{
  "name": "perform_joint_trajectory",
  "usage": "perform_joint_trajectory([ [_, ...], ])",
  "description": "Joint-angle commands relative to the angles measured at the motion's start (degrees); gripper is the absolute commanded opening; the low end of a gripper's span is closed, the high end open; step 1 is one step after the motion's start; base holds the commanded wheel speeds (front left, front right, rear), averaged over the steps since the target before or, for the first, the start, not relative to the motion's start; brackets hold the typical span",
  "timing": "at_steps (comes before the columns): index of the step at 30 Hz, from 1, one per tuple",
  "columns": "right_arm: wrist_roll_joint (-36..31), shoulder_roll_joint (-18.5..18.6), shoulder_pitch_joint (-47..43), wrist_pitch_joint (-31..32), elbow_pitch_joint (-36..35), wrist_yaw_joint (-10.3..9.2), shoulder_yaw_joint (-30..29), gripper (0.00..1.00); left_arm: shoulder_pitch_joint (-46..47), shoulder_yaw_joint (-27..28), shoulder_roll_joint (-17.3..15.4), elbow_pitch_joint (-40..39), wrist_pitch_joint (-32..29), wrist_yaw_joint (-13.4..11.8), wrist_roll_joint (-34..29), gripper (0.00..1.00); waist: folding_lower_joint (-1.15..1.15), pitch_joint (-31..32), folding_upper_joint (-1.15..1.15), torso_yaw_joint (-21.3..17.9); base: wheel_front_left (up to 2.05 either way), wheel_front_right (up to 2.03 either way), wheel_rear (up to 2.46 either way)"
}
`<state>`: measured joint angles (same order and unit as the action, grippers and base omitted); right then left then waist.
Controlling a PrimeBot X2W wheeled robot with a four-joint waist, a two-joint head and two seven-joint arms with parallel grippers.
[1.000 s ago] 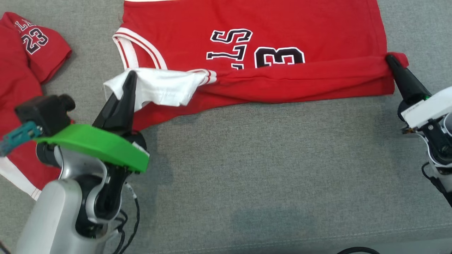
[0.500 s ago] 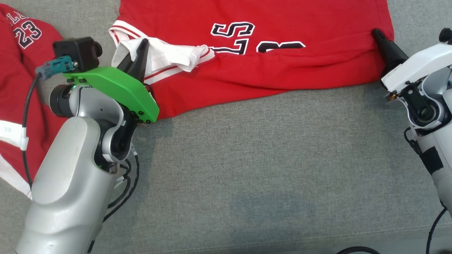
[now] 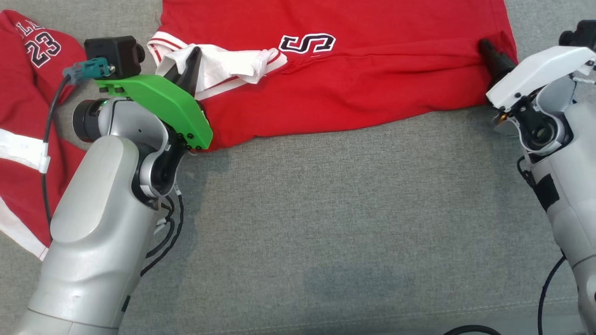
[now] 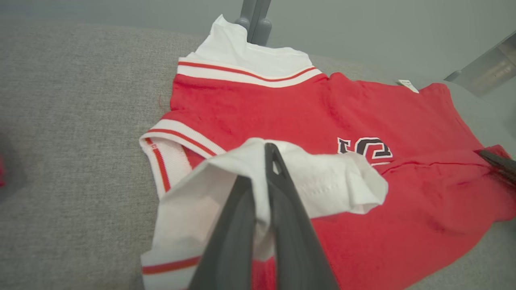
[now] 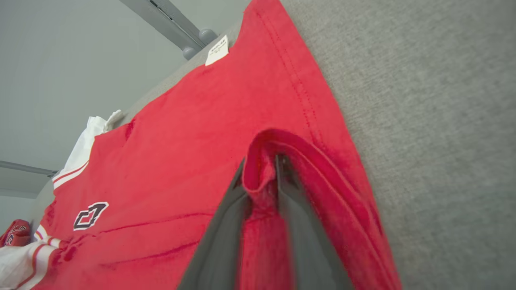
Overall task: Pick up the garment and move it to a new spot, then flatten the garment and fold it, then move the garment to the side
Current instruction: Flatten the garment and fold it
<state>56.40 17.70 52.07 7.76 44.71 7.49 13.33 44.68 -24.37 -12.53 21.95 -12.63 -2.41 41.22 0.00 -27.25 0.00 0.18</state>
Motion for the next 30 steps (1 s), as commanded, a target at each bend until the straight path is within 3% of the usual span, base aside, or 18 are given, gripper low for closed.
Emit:
perform_joint_trajectory([
  [1,-1.24,0.0,0.28,0.59,-0.01,0.0,0.78,1.0,1.27,0.4,0.31,1.29,0.67,0.38,0.67,0.45,0.0,0.18,0.0,-0.12,0.0,0.0,0.0],
  [2,-2.18,0.24,-0.19,0.61,-0.6,0.0,1.56,1.0,1.5,0.43,0.22,2.0,1.13,0.47,0.27,1.0,0.0,0.3,0.0,-0.2,0.0,0.0,0.0],
  [6,-4.33,1.59,-2.79,0.17,-4.6,0.0,4.16,1.0,1.47,0.6,-0.68,2.74,2.89,0.55,-0.69,1.0,0.0,0.96,0.0,-0.61,0.0,0.0,0.0],
  [10,-9.94,7.1,-7.75,-0.92,-13.25,-0.01,8.33,1.0,-4.97,2.31,-2.73,-3.32,4.91,-0.56,0.62,1.0,0.0,1.38,0.0,-2.31,0.0,0.0,0.0],
  [13,-13.18,10.89,-12.17,-0.48,-18.68,0.0,8.79,1.0,-12.11,3.75,-5.4,-11.43,4.58,-3.02,1.07,1.0,0.0,0.97,0.0,-3.28,0.0,0.0,0.0],
  [14,-14.57,12.39,-14.55,0.16,-21.02,0.0,7.57,1.0,-18.0,4.12,-6.31,-16.66,3.87,-4.91,1.78,1.0,0.0,0.45,0.0,-3.68,0.0,0.0,0.0],
  [21,-17.8,11.7,-18.47,2.53,-23.59,0.0,1.94,1.0,-27.5,4.73,-7.12,-25.42,2.29,-9.28,3.32,1.0,0.0,-0.91,0.0,-2.59,0.0,0.0,0.0],
  [30,-20.61,9.16,-17.71,6.82,-24.61,-0.01,-0.57,1.0,-26.27,4.36,-8.3,-26.78,-0.14,-10.01,3.17,1.0,0.0,-0.15,0.0,-0.65,0.0,0.0,0.0],
])
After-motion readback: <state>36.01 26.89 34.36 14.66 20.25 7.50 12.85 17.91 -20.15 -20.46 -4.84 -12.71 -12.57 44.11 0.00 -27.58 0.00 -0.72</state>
